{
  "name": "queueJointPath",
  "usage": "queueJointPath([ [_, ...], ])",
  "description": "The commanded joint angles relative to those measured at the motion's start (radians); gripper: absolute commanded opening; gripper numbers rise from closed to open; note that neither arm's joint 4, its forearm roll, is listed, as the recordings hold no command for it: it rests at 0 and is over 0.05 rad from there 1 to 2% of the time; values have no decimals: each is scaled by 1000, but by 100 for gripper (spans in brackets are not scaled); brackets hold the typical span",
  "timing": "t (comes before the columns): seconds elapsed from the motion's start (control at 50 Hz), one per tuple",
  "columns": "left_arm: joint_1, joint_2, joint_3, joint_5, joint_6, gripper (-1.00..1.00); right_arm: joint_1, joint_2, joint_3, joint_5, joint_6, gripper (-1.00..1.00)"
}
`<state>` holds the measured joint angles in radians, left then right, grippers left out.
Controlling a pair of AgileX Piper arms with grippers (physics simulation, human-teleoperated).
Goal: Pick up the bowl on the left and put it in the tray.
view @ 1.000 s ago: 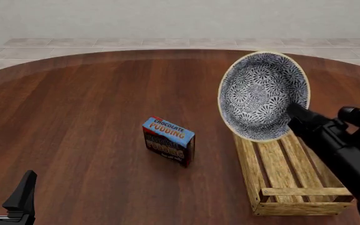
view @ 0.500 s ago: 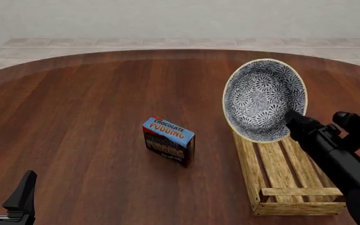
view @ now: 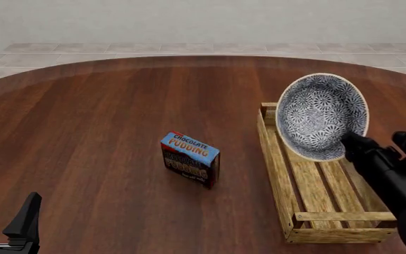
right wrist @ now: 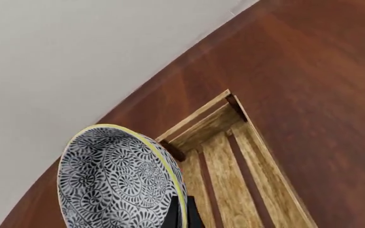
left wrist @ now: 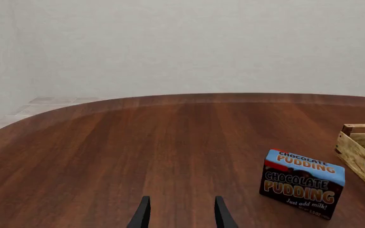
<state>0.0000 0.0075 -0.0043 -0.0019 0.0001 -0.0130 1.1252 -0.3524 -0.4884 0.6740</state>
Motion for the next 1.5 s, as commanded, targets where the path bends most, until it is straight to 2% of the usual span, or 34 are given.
queueJointPath([
  [0.02, 0, 0, 0, 0, 0, 100, -79, 43, 6, -16, 41, -100],
  [0.1, 0, 0, 0, 0, 0, 100, -90, 64, 16, -35, 69, -100],
  [0.16, 0, 0, 0, 0, 0, 100, -112, 84, 7, -15, 66, -100],
  [0.2, 0, 0, 0, 0, 0, 100, -88, 80, 16, -43, 79, -100],
  [0.22, 0, 0, 0, 0, 0, 100, -113, 101, -6, 7, 54, -100],
  [0.24, 0, 0, 0, 0, 0, 100, -113, 101, -6, 8, 54, -100],
  [0.26, 0, 0, 0, 0, 0, 100, -91, 89, 11, -35, 75, -100],
  [0.3, 0, 0, 0, 0, 0, 100, -100, 99, -6, 1, 48, -100],
  [0.36, 0, 0, 0, 0, 0, 100, -93, 102, -7, -3, 47, -100],
  [0.38, 0, 0, 0, 0, 0, 100, -108, 110, -20, 24, 23, -100],
  [0.4, 0, 0, 0, 0, 0, 100, -98, 130, -25, 24, 33, -100],
  [0.42, 0, 0, 0, 0, 0, 100, -110, 138, -34, 41, 19, -100],
  [0.46, 0, 0, 0, 0, 0, 100, -43, 205, -54, 34, 49, -100],
  [0.52, 0, 0, 0, 0, 0, 100, -66, 196, -53, 36, 35, -100],
  [0.56, 0, 0, 0, 0, 0, 100, -46, 227, -61, 40, 56, -100],
  [0.58, 0, 0, 0, 0, 0, 100, -64, 210, -72, 66, 21, -100],
  [0.62, 0, 0, 0, 0, 0, 100, -62, 214, -69, 66, 33, -100],
  [0.66, 0, 0, 0, 0, 0, 100, -64, 217, -81, 86, 16, -100],
  [0.72, 0, 0, 0, 0, 0, 100, -53, 242, -81, 93, 43, -100],
  [0.74, 0, 0, 0, 0, 0, 100, -77, 232, -87, 110, 19, -100],
  [0.82, 0, 0, 0, 0, 0, 100, -75, 271, -88, 103, 57, -100],
  [0.9, 0, 0, 0, 0, 0, 100, -105, 234, -82, 115, 40, -100],
  [1.02, 0, 0, 0, 0, 0, 100, -99, 262, -86, 125, 58, -100],
  [1.12, 0, 0, 0, 0, 0, 100, -125, 250, -90, 144, 43, -100],
  [1.22, 0, 0, 0, 0, 0, 100, -135, 256, -83, 131, 60, -100],
  [1.48, 0, 0, 0, 0, 0, 100, -114, 329, -105, 131, 77, -100],
  [1.5, 0, 0, 0, 0, 0, 100, -88, 361, -104, 111, 108, -100],
])
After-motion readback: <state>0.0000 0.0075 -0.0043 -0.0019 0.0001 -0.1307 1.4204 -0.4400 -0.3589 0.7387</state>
